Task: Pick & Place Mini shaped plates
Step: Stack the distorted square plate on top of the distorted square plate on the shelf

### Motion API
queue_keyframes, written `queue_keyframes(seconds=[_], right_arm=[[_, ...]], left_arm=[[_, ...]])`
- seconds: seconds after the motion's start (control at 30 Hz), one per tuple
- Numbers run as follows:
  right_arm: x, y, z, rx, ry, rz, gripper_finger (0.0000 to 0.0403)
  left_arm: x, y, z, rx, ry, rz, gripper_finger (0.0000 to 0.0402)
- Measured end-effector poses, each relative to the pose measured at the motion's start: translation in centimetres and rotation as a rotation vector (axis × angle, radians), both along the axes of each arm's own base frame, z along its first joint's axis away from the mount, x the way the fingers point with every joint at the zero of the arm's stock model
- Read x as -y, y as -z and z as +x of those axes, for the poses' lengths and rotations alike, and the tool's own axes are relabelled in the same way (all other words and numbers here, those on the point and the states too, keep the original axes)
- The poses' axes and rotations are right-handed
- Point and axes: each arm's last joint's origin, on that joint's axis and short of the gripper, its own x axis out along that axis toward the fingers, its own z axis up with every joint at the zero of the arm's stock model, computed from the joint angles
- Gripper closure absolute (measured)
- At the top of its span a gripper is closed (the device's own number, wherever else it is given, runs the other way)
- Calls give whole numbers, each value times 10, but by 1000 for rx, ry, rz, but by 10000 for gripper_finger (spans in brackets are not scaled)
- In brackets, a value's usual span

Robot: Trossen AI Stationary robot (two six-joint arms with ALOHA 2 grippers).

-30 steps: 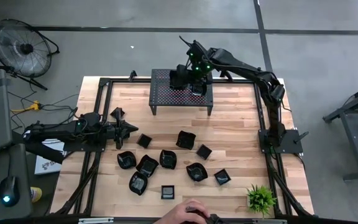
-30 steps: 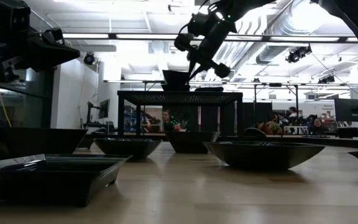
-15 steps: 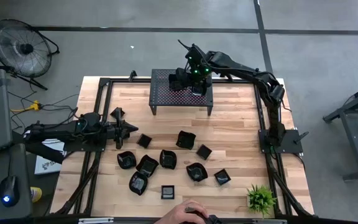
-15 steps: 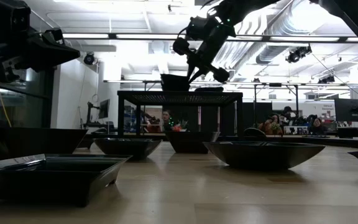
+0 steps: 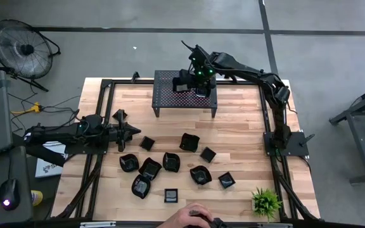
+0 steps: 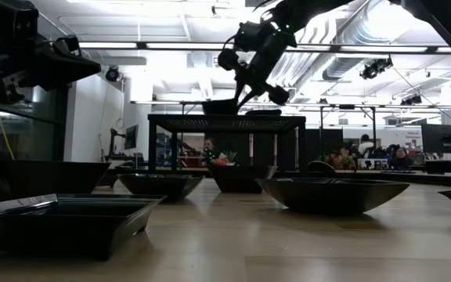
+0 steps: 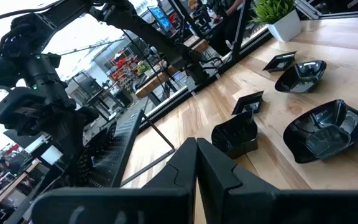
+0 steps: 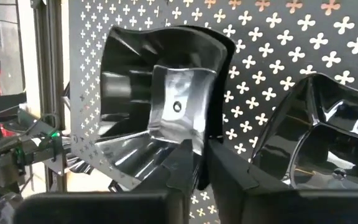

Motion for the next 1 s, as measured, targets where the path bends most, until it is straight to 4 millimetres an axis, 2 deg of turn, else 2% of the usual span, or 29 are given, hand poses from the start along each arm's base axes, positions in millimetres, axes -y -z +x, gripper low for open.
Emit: queue_keyframes(seconds=[0.17, 0.37, 1.0], right_arm=[[0, 0, 0, 0, -5, -4, 324], [0, -3, -1, 6, -23, -20, 305], [-8, -33, -18, 22, -53, -116, 299]], left_arm=[[0, 0, 0, 0, 0, 0, 399], [0, 0, 0, 0, 0, 0, 399], [0, 0, 0, 0, 0, 0, 399]])
